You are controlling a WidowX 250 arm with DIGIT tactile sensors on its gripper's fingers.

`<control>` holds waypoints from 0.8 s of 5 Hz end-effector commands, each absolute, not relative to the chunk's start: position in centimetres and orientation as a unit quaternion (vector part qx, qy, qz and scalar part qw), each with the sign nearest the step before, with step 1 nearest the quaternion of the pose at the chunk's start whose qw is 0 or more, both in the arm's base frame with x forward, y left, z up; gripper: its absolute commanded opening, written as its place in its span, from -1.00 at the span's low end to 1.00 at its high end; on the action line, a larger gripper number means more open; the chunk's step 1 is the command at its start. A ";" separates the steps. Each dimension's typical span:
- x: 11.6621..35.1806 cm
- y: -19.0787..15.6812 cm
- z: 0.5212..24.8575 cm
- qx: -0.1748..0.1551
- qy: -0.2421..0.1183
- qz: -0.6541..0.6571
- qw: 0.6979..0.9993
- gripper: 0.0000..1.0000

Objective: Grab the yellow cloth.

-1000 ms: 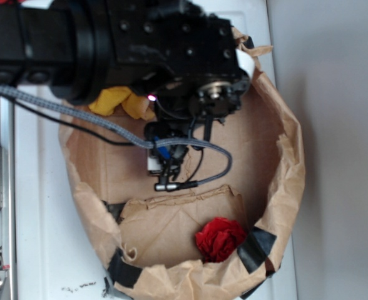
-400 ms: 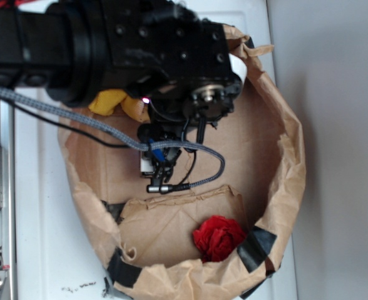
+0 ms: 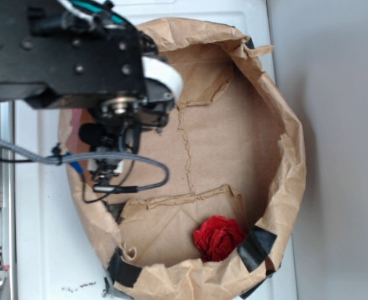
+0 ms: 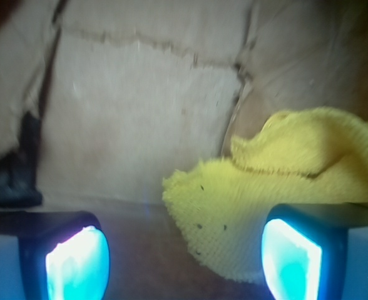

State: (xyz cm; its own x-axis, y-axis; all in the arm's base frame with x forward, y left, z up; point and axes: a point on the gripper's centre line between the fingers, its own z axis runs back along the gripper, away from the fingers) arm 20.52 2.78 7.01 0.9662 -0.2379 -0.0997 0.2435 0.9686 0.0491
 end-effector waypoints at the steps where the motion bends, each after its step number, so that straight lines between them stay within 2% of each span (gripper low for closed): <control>1: 23.2 4.9 6.0 0.056 0.015 -0.106 0.993 1.00; 2: 25.1 5.3 4.6 0.065 0.030 -0.090 0.993 1.00; 3: 24.7 5.2 2.5 0.087 0.048 -0.087 0.991 1.00; 4: 23.9 4.6 3.5 0.078 0.043 -0.082 0.993 -1.00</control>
State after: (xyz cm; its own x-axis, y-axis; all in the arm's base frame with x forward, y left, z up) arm 23.38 4.59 2.40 0.9791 -0.1388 -0.1487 0.1589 0.9783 0.1330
